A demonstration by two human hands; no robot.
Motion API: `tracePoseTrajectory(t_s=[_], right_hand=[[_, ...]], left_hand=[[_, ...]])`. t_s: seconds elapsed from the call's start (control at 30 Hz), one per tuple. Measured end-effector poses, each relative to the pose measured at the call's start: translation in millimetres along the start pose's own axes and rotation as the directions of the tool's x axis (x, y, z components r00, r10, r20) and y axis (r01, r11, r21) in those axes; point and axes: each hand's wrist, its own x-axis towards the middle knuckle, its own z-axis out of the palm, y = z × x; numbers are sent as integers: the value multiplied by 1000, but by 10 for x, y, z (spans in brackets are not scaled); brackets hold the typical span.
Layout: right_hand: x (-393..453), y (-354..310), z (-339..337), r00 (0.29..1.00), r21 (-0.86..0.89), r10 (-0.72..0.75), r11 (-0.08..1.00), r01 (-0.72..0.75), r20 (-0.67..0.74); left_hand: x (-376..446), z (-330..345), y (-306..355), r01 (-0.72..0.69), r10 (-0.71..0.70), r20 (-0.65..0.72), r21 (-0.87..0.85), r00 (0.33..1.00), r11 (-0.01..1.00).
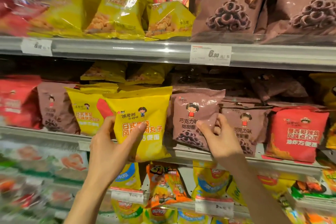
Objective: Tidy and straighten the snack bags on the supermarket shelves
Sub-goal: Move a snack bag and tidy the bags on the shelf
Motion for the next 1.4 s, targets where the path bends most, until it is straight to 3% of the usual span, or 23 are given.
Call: tracePoseTrajectory(t_s=[0.1,0.23,0.4,0.53,0.77,0.93,1.2,1.4], right_hand=[[106,67,150,1000,-107,-12,994,11,-8],[152,228,239,996,-241,76,969,-60,55],[158,251,214,978,-261,184,953,-152,101],[128,246,125,973,-177,218,963,-202,77],[-178,265,-127,987,-30,159,987,-159,-15],[-343,286,-219,976,92,210,972,-215,60],[-529,342,-110,957,92,180,974,-205,229],[-736,248,190,952,98,185,972,-214,244]], left_hand=[[99,42,-30,-10,10,29,-21,1000,1000],[162,111,-38,-1,5,72,-58,997,998],[151,128,-47,3,3,83,-72,997,997],[122,117,-76,18,-11,63,-106,998,994],[-7,103,-118,46,-41,42,-128,998,991],[-236,85,-51,90,-87,34,-133,996,987],[-667,-10,38,163,-164,8,-170,986,972],[-683,-276,-44,168,-175,-12,-223,984,960]])
